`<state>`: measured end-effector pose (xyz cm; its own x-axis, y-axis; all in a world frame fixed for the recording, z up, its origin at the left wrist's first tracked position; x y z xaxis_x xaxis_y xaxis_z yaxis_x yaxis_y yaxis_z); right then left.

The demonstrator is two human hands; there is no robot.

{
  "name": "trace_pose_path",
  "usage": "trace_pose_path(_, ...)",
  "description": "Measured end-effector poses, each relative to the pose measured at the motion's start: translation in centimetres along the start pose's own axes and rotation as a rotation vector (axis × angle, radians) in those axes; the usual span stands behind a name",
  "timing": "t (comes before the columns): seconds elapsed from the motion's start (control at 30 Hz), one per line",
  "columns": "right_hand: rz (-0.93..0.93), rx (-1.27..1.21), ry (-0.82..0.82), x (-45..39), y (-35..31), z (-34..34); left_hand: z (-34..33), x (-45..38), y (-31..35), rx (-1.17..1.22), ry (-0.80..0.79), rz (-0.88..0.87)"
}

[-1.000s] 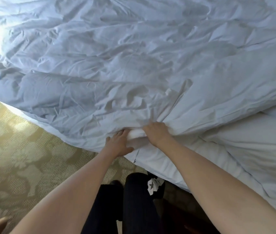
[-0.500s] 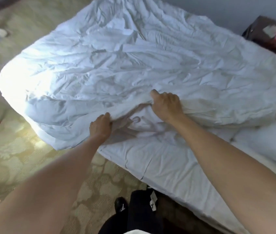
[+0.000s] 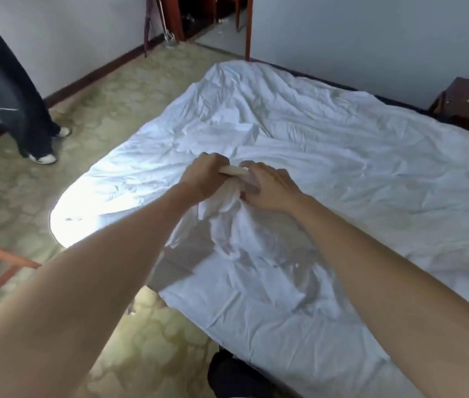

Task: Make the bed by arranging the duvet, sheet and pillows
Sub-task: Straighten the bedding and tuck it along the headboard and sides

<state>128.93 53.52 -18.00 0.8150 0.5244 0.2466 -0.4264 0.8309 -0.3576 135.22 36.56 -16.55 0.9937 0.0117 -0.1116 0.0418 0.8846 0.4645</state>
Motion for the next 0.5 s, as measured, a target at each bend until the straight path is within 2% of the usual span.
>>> trace_pose_path(0.07, -0.013, -0.045, 0.02, -2.4, -1.9, 0.6, 0.5, -1.0, -1.4, 0.035, -0.029, 0.012)
trace_pose_path(0.2, -0.025, 0.073, -0.018, -6.3, -3.4, 2.8, -0.1, -1.3, -3.7, 0.161, 0.097, 0.057)
trace_pose_path(0.33, -0.091, 0.077, 0.038, -9.2, -2.6, 5.7, -3.0, -0.2, -8.0, 0.035, -0.131, 0.158)
trace_pose_path(0.43, -0.167, 0.045, 0.054, -10.6, -1.3, 6.5, -3.8, 0.9, -11.8, -0.037, -0.101, 0.295)
trace_pose_path(0.5, -0.224, -0.019, 0.039, -11.2, -1.2, 5.9, -3.8, 1.4, -13.3, -0.077, -0.084, 0.321)
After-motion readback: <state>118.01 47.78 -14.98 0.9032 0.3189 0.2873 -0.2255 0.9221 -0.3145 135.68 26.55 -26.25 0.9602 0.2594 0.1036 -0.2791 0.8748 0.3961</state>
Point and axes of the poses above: each hand's wrist, its own x-axis away from the middle knuckle, its own z-axis out of the back of the hand, y = z × x, the point moved 2 cm from there along -x, towards the middle knuckle, and after that the axes turned 15 degrees about -z, right-handed, at the moved point
